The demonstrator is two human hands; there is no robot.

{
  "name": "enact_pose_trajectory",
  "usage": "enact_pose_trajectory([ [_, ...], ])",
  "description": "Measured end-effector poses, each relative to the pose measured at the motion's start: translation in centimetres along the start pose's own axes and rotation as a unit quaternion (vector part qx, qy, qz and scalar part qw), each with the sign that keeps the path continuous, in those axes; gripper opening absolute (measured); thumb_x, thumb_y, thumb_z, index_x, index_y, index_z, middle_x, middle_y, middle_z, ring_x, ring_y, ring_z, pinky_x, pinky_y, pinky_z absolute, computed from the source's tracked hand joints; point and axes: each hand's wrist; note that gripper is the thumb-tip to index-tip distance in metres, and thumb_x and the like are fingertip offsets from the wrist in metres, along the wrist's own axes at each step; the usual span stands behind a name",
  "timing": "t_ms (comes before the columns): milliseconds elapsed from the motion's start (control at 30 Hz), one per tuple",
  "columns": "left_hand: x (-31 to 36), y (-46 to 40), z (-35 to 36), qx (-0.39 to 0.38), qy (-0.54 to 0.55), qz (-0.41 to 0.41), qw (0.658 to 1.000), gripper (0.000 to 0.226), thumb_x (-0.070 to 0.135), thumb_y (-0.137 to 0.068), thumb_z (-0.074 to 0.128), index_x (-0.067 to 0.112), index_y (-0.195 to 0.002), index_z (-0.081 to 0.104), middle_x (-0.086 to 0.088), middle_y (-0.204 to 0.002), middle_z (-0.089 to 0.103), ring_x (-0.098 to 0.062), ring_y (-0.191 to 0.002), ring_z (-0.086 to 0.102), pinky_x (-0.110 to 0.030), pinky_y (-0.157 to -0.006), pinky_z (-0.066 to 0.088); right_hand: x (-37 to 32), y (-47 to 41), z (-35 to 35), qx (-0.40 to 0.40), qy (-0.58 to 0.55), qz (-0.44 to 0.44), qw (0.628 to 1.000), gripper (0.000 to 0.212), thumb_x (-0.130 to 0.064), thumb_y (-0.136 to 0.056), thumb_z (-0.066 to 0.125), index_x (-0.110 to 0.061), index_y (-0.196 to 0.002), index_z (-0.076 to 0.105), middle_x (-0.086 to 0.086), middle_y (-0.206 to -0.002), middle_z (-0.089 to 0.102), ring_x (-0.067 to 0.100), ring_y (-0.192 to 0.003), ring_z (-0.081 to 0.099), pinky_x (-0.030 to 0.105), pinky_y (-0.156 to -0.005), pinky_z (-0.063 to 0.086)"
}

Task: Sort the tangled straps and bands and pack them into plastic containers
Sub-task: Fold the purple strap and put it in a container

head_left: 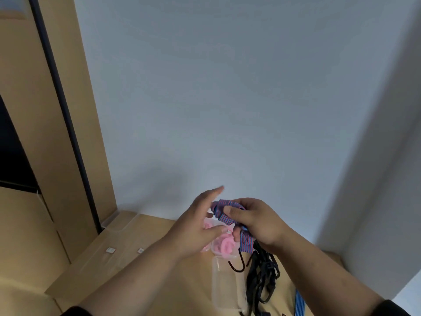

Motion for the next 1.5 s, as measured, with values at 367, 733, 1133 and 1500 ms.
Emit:
enact_pose_trajectory([
  [367,0.5,-0.3,-0.5,-0.094,-0.020,-0.021,0.995,0.027,0.038,-0.085,0.067,0.025,-0.109,0.063,0.018,-0.087,0.061,-0.003,-0.079,0.058,-0.026,-0.072,0.048,0.2,1.0,-1.3,-0.082,0.028,0.071,0.994,0.056,-0.054,-0.094,0.046,-0.005,-0.075,0.066,0.004,-0.054,0.063,0.012,-0.037,0.051,0.020,-0.042,0.043],
  [733,1.7,0.2,1.2,0.002,0.439,-0.140,0.888,0.036,0.012,-0.082,0.063,0.001,-0.116,0.059,-0.007,-0.077,0.064,-0.019,-0.059,0.055,-0.028,-0.052,0.047,2.1,-0.4,-0.7,0.035,0.077,-0.025,0.996,0.040,-0.026,-0.105,0.051,-0.007,-0.072,0.059,0.008,-0.061,0.056,0.020,-0.044,0.047,0.022,-0.044,0.038],
  [1133,0.4,-0.8,1.3,0.087,0.296,-0.294,0.905,0.022,0.023,-0.097,0.064,0.002,-0.100,0.057,-0.019,-0.073,0.054,-0.022,-0.049,0.046,-0.029,-0.049,0.039,3.8,0.8,2.2,-0.013,-0.055,0.030,0.998,0.041,-0.004,-0.108,0.035,-0.034,-0.133,0.046,0.010,-0.086,0.070,0.026,-0.080,0.070,0.037,-0.076,0.059],
  [1500,0.4,-1.1,1.3,0.045,0.362,-0.365,0.857,0.032,0.033,-0.096,0.060,0.009,-0.113,0.073,-0.014,-0.092,0.072,-0.026,-0.076,0.071,-0.036,-0.067,0.058,3.9,0.9,1.2,-0.053,0.180,-0.151,0.971,0.054,0.011,-0.086,0.054,-0.025,-0.125,0.066,-0.008,-0.110,0.075,0.013,-0.106,0.070,0.024,-0.095,0.052],
])
Point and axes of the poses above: each hand's wrist, its own y-axis away from the middle knuckle, its own z-axis out of the palm, x = y × z
